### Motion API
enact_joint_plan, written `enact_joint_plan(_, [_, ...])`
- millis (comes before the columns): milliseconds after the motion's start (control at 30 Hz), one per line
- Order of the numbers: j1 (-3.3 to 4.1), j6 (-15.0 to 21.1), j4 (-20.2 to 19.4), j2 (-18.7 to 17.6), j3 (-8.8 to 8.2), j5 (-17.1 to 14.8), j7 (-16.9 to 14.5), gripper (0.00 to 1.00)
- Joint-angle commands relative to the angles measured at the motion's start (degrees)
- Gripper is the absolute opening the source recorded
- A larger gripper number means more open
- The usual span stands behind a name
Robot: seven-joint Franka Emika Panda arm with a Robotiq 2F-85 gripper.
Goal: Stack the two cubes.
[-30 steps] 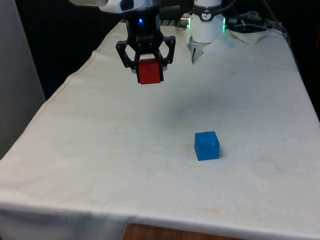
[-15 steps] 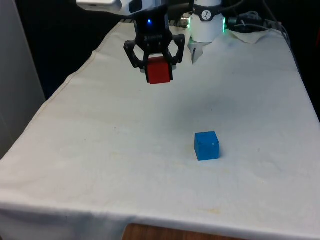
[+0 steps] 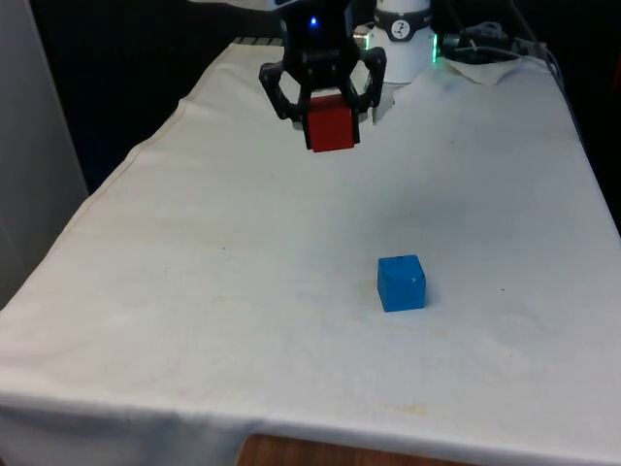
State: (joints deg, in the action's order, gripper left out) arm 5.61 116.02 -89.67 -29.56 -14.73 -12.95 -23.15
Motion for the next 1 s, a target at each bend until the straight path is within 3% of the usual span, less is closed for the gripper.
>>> enact_joint_plan(0, [0.34, -1.2, 1.6, -0.6, 0.11, 0.3, 1.0, 0.00])
enact_joint_plan(133, [0.63, -2.2, 4.7, -1.7, 0.80, 0.5, 2.3, 0.00])
enact_joint_plan(167, [0.29, -1.4, 4.0, -1.4, 0.92, 0.1, 1.6, 0.00])
enact_joint_plan(200, [0.74, -2.3, 5.2, -1.9, 0.92, 0.6, 2.6, 0.00])
enact_joint_plan(467, [1.26, -2.3, 9.1, -4.2, 2.75, 1.1, 5.1, 0.00])
enact_joint_plan(500, [0.92, -1.7, 8.6, -3.8, 2.92, 0.8, 4.6, 0.00])
enact_joint_plan(567, [1.49, -2.2, 9.7, -4.6, 3.21, 1.3, 5.8, 0.00])
enact_joint_plan(700, [1.09, -2.1, 10.1, -4.8, 3.67, 1.7, 6.0, 0.00])
enact_joint_plan(967, [2.01, -2.4, 10.9, -5.6, 3.90, 3.7, 7.8, 0.00])
